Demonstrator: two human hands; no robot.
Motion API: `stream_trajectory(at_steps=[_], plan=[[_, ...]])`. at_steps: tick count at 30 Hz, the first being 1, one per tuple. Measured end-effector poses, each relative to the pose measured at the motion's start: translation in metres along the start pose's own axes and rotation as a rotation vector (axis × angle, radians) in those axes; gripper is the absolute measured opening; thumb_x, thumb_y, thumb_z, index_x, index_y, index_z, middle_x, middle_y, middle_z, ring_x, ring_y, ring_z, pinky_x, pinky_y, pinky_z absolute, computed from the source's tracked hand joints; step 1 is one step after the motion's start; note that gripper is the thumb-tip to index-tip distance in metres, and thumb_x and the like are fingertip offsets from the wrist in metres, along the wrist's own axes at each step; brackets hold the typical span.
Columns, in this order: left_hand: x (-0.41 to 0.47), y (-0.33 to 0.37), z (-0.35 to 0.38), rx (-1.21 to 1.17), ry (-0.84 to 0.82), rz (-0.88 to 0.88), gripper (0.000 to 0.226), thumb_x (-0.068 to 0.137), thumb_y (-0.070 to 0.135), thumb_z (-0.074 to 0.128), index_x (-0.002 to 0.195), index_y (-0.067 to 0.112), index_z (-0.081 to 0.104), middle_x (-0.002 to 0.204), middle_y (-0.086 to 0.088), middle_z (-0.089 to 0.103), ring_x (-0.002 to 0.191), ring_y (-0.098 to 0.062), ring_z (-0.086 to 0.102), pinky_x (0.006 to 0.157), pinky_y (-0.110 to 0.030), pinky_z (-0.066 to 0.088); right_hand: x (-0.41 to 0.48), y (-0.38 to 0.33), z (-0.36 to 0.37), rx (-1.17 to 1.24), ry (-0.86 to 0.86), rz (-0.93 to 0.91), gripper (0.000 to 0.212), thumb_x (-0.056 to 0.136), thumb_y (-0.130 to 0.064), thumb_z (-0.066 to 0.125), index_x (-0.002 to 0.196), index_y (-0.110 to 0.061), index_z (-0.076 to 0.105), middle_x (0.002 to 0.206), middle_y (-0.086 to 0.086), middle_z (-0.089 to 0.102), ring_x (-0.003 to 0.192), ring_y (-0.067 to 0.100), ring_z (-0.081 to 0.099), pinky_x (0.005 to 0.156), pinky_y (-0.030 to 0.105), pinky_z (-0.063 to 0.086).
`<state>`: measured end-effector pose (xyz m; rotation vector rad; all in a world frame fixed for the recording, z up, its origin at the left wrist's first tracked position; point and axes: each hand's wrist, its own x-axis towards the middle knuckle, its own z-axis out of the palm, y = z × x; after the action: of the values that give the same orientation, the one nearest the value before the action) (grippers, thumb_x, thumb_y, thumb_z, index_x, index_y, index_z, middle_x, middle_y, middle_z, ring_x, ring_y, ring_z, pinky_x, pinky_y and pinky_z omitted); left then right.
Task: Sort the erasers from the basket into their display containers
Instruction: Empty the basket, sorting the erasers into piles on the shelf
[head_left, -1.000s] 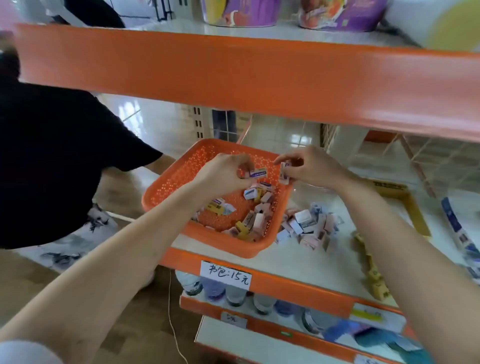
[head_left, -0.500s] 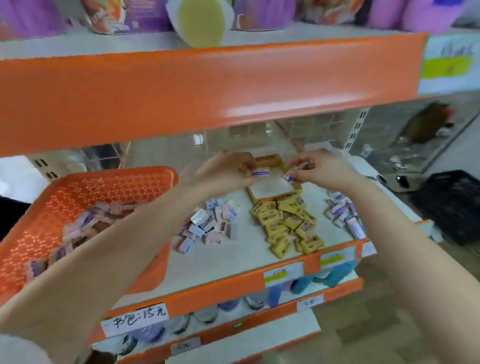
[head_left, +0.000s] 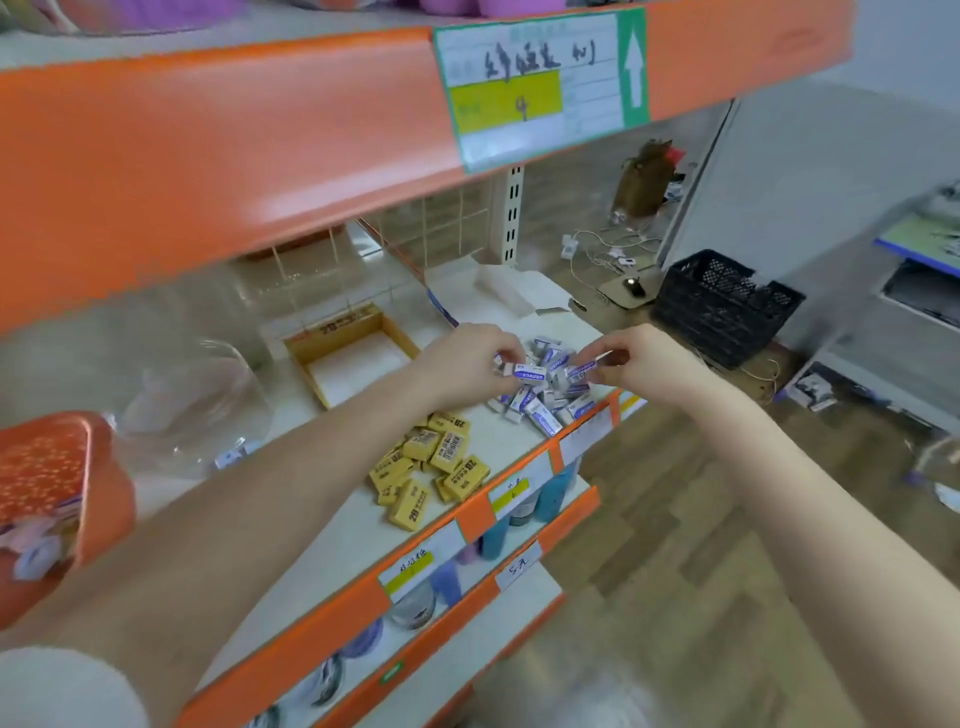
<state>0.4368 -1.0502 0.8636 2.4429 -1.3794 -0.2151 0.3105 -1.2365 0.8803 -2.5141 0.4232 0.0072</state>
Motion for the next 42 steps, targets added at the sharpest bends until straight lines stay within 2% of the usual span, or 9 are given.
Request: stream_trajectory(at_steps=[4,9,12,20,29,32,37,39,42], plan=[[0.01,0.003,0.014,-0.004,-0.097,0.054,0.025,0.082,0.031,0.068,0.107,0.029,0.067,0.101,0.005,0.055,0.093,-0.009,0.05,0.08,-0.024,0.038,-0.006,0.014,0.007,0.025,-0.06,-0.005,0.023,0.083,-0.009,0.066,0.093,-0.03,0.068,0.098,-0.014,0.066,0.094,0.007,0.06,0.074,0.018,0.044],[0.009,0.003,0.018,-0.053,-0.092,0.077,0.028,0.078,0.028,0.072,0.105,0.029,0.065,0.09,0.013,0.055,0.076,0.001,0.048,0.065,-0.017,0.034,-0.009,0.016,0.017,0.073,-0.01,-0.038,0.031,0.084,-0.004,0.062,0.103,-0.027,0.066,0.11,-0.011,0.063,0.097,0.011,0.06,0.076,0.025,0.053],[0.005,0.0,0.016,-0.057,-0.088,0.061,0.031,0.076,0.032,0.075,0.104,0.032,0.062,0.089,0.015,0.053,0.08,-0.001,0.049,0.071,-0.024,0.04,-0.007,0.014,0.015,0.073,0.008,-0.057,0.032,0.084,-0.004,0.063,0.106,-0.026,0.065,0.111,-0.011,0.063,0.095,0.007,0.057,0.074,0.03,0.054],[-0.03,-0.017,-0.025,-0.016,0.006,-0.04,0.033,0.082,0.028,0.07,0.114,0.025,0.06,0.098,0.014,0.054,0.085,-0.005,0.048,0.076,-0.025,0.04,0.009,-0.034,0.011,0.097,0.095,-0.219,0.02,0.088,-0.009,0.061,0.098,-0.026,0.066,0.099,-0.016,0.063,0.084,0.001,0.056,0.063,0.002,0.04],[-0.155,-0.059,-0.089,-0.072,0.225,-0.417,0.028,0.084,0.042,0.054,0.107,0.028,0.06,0.1,0.013,0.058,0.09,-0.008,0.057,0.075,-0.025,0.051,0.037,-0.165,0.079,0.1,-0.129,-0.53,0.016,0.089,-0.014,0.061,0.1,-0.023,0.067,0.086,-0.02,0.059,0.081,0.002,0.057,0.066,0.007,0.042],[-0.215,-0.08,-0.101,-0.072,0.366,-0.524,0.022,0.085,0.024,0.063,0.106,0.03,0.061,0.1,0.017,0.057,0.09,-0.004,0.055,0.073,-0.014,0.044,0.032,-0.217,0.109,0.133,-0.247,-0.61,0.017,0.089,-0.013,0.06,0.102,-0.022,0.066,0.095,-0.009,0.065,0.089,0.008,0.061,0.067,0.0,0.041],[-0.308,-0.095,-0.105,-0.053,0.604,-0.737,0.018,0.083,0.012,0.066,0.101,0.015,0.066,0.085,0.013,0.058,0.076,-0.002,0.056,0.063,0.002,0.035,0.017,-0.29,0.154,0.189,-0.346,-0.779,0.024,0.086,-0.011,0.064,0.098,-0.032,0.064,0.097,-0.008,0.069,0.088,0.005,0.064,0.089,0.023,0.051],[-0.344,-0.097,-0.102,-0.005,0.65,-0.837,0.017,0.083,0.013,0.065,0.099,0.015,0.067,0.081,0.013,0.058,0.071,-0.002,0.053,0.062,-0.001,0.034,0.008,-0.316,0.17,0.178,-0.365,-0.858,0.029,0.085,-0.014,0.064,0.093,-0.042,0.062,0.093,-0.016,0.068,0.087,0.002,0.065,0.09,0.029,0.051],[-0.393,-0.097,-0.094,0.059,0.67,-0.932,0.016,0.082,0.015,0.067,0.097,0.012,0.068,0.084,0.005,0.061,0.078,-0.014,0.056,0.072,-0.022,0.044,-0.011,-0.347,0.192,0.183,-0.467,-0.945,0.027,0.087,-0.006,0.062,0.098,-0.03,0.064,0.093,-0.01,0.066,0.089,0.006,0.064,0.09,0.025,0.051]])
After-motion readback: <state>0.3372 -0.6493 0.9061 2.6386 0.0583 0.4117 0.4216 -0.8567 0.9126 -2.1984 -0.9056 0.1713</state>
